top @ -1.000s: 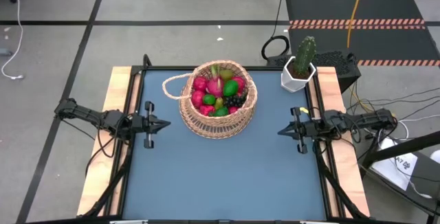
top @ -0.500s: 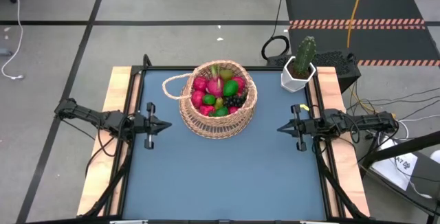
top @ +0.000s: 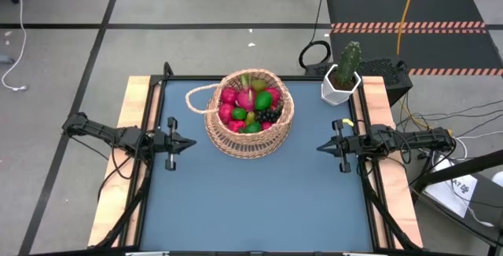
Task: Build produce basket
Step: Return to Home Position
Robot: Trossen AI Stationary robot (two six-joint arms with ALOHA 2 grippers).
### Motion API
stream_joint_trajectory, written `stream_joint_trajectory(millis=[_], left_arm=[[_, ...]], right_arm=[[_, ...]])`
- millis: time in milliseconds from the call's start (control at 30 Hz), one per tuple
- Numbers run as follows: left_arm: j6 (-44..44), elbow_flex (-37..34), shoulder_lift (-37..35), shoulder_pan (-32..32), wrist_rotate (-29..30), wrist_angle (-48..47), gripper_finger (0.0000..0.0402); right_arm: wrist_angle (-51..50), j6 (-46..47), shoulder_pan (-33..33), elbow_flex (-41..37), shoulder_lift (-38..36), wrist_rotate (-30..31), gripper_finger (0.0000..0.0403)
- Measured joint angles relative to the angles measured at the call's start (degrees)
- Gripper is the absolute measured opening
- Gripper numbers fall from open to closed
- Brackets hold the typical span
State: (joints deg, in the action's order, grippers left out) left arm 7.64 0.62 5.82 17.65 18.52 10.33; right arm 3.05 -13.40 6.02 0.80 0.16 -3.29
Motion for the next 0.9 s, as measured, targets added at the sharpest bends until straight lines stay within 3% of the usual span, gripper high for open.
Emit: stream_joint_trajectory(millis=[767,900], left_arm=[[3.4,0.0,0.0,-1.2,-0.1,-1.2,0.0003],[3.2,0.0,0.0,-4.3,-3.7,0.1,0.0005]], right_arm=[[-0.8,3.7,0.0,0.0,0.0,0.3,0.0],[-0.8,3.7,0.0,0.1,0.0,0.3,0.0]])
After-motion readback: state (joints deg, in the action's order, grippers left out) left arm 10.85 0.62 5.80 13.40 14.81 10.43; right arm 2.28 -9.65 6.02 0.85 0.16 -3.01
